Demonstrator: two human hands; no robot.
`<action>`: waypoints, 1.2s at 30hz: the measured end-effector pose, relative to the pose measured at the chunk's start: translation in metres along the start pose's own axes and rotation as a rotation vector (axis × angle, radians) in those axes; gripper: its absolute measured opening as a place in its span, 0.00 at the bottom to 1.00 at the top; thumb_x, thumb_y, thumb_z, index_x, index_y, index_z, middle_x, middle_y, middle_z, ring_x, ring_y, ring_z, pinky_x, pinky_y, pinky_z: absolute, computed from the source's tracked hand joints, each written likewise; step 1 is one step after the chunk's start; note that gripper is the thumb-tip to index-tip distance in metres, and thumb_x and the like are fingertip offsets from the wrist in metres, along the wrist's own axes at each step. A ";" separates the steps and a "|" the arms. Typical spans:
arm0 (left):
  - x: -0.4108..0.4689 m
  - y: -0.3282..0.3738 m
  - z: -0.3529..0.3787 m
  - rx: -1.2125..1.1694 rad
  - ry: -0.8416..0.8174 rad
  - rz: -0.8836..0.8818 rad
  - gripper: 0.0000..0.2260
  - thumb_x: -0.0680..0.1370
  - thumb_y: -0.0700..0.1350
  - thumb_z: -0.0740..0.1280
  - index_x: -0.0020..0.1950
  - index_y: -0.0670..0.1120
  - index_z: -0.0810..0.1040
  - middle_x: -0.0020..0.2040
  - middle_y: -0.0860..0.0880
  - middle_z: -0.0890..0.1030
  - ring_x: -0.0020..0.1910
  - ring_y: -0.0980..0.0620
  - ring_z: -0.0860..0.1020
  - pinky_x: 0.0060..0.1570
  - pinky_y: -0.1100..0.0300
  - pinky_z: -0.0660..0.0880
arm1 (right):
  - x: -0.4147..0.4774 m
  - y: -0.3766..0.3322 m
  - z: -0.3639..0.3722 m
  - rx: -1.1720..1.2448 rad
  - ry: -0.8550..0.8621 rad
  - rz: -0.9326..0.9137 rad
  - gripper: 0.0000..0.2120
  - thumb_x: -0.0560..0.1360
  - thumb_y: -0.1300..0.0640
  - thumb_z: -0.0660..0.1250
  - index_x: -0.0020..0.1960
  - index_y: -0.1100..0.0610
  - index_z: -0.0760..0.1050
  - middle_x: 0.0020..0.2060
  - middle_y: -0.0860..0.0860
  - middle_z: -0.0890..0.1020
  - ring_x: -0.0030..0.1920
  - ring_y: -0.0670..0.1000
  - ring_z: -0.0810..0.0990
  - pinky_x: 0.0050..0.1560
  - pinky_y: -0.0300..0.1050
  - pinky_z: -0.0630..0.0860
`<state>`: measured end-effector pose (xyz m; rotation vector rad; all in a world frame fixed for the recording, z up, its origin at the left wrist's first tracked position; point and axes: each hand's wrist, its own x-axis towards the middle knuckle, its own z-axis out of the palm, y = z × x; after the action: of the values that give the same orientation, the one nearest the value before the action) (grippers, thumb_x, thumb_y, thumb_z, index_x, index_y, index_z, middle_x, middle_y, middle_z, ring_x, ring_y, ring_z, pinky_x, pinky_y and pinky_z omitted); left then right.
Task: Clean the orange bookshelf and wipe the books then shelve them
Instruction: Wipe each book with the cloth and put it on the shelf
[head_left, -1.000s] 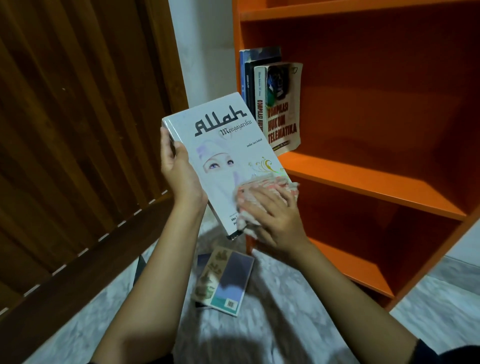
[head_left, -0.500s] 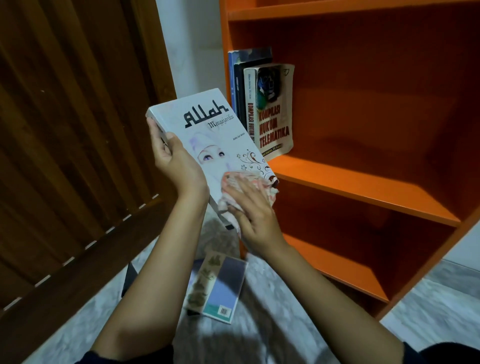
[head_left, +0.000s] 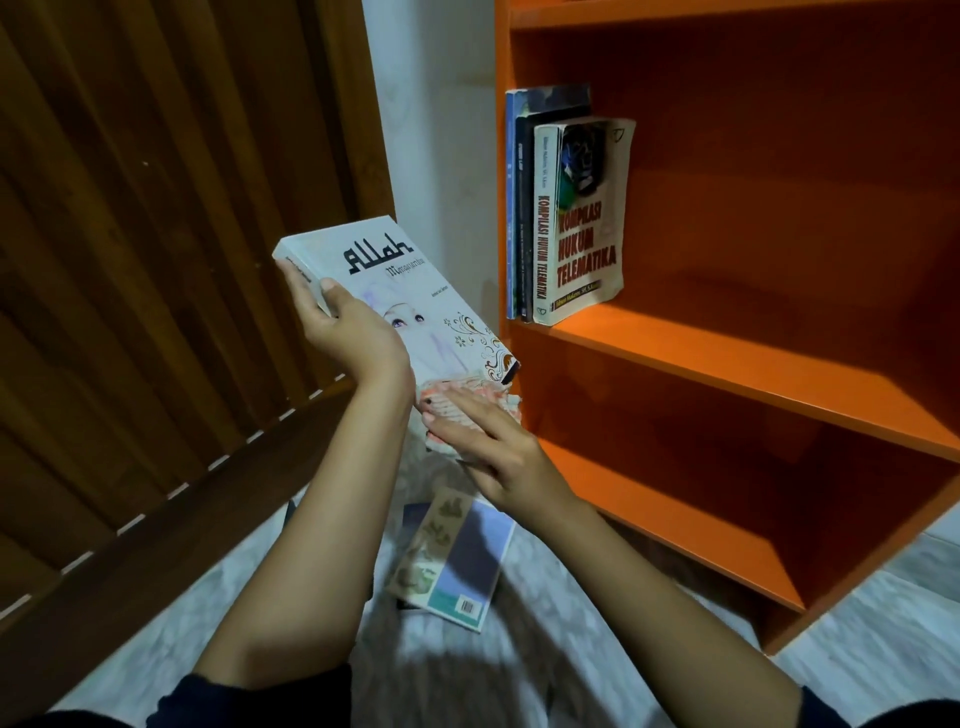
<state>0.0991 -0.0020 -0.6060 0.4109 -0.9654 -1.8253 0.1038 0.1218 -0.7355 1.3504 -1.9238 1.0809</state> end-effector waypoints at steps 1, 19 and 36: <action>0.002 -0.001 -0.003 0.019 0.005 0.011 0.20 0.83 0.39 0.53 0.76 0.48 0.58 0.50 0.60 0.74 0.46 0.61 0.78 0.38 0.70 0.75 | -0.003 0.001 0.002 0.003 0.009 -0.009 0.20 0.76 0.66 0.58 0.66 0.54 0.70 0.67 0.58 0.72 0.69 0.57 0.69 0.67 0.57 0.69; 0.012 -0.003 -0.005 0.064 0.014 -0.010 0.20 0.83 0.42 0.54 0.75 0.51 0.60 0.58 0.52 0.76 0.55 0.54 0.79 0.48 0.60 0.80 | -0.019 0.011 -0.013 0.255 0.155 0.434 0.22 0.73 0.63 0.68 0.66 0.60 0.70 0.65 0.52 0.73 0.68 0.47 0.70 0.68 0.36 0.64; -0.025 0.003 0.029 0.002 -0.382 0.128 0.19 0.82 0.40 0.57 0.73 0.48 0.65 0.72 0.49 0.69 0.69 0.52 0.69 0.65 0.49 0.71 | 0.017 0.048 -0.114 0.326 0.682 0.691 0.18 0.77 0.58 0.65 0.66 0.51 0.70 0.65 0.51 0.75 0.66 0.50 0.74 0.65 0.56 0.72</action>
<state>0.0929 0.0323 -0.5892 -0.0041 -1.2220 -1.8198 0.0511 0.2186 -0.6764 0.3059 -1.7257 1.9391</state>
